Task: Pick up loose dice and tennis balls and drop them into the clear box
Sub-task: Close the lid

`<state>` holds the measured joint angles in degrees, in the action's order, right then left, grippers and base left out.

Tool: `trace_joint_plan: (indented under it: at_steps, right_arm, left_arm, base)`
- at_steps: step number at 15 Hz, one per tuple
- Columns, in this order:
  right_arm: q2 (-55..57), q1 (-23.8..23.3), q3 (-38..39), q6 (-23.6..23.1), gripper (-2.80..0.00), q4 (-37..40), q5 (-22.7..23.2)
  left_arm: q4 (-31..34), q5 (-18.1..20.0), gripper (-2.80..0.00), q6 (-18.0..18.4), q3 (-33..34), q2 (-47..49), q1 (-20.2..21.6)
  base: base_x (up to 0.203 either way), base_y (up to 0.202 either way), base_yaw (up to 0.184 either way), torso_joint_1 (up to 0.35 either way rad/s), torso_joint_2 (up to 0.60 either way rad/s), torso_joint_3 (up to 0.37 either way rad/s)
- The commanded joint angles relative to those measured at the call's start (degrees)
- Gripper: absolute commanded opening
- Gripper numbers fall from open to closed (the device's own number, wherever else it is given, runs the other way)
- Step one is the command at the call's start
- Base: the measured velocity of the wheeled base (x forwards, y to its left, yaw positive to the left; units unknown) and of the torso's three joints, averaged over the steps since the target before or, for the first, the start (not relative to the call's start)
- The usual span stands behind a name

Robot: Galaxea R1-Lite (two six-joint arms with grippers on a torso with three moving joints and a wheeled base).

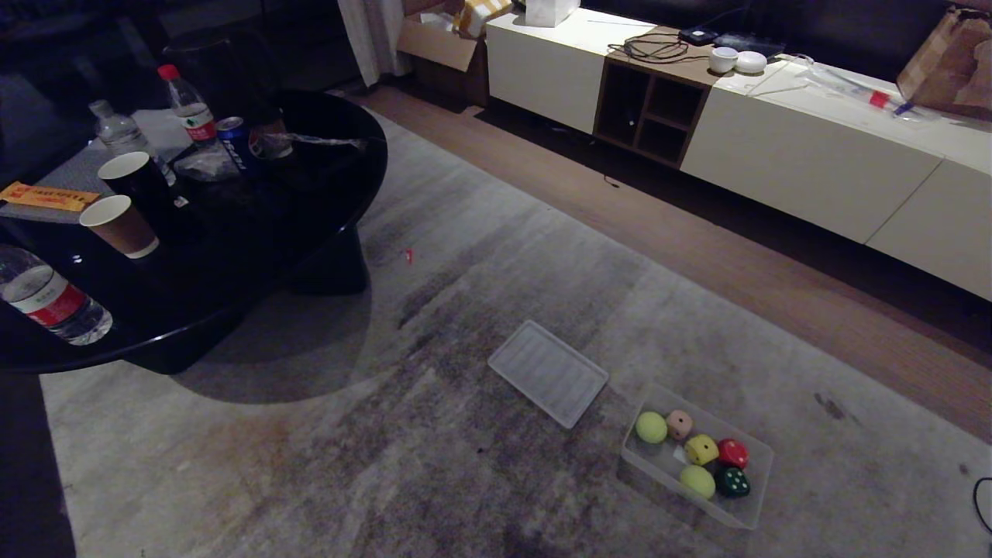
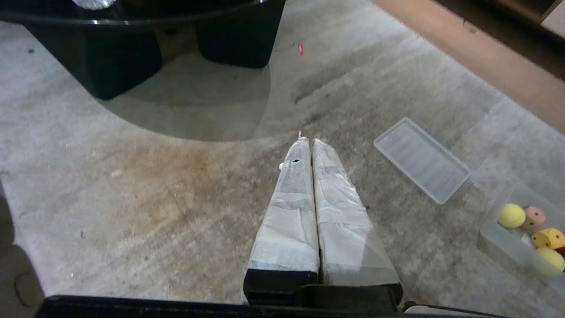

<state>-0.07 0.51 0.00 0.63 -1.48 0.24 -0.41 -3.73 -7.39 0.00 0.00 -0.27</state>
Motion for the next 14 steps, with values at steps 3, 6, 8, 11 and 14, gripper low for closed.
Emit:
trace_joint_plan:
  at_steps: [3,6,8,11,14]
  right_arm:
    - [0.07,0.02,0.62,0.07,-2.80,-0.02,0.02]
    - [0.03,0.02,0.62,0.07,-2.80,-0.02,0.02]
    - [-0.01,0.02,0.62,0.07,-2.80,-0.02,0.02]
    - [0.02,0.02,0.62,0.07,-2.80,-0.02,0.02]
    - [-0.01,0.02,0.62,0.07,-2.80,-0.02,0.02]
  left_arm:
    - [-0.03,-0.05,-2.80,-0.08,0.09,0.09,0.00]
    - [-0.03,-0.08,-2.80,-0.08,0.09,0.09,0.00]
    - [-0.03,-0.05,-2.80,0.00,0.09,0.09,0.00]
    - [-0.03,-0.05,-2.80,0.00,0.09,0.09,0.00]
    - [-0.03,-0.05,-2.80,0.00,0.09,0.09,0.00]
  base:
    - [0.000,0.000,0.000,0.002,0.00,-0.200]
    - [0.000,0.000,0.000,0.004,0.00,-0.199]
    - [0.000,0.000,0.000,0.000,0.00,-0.197]
    - [0.000,0.000,0.000,0.002,0.00,-0.198]
    - [0.000,0.000,0.000,0.003,0.00,-0.204]
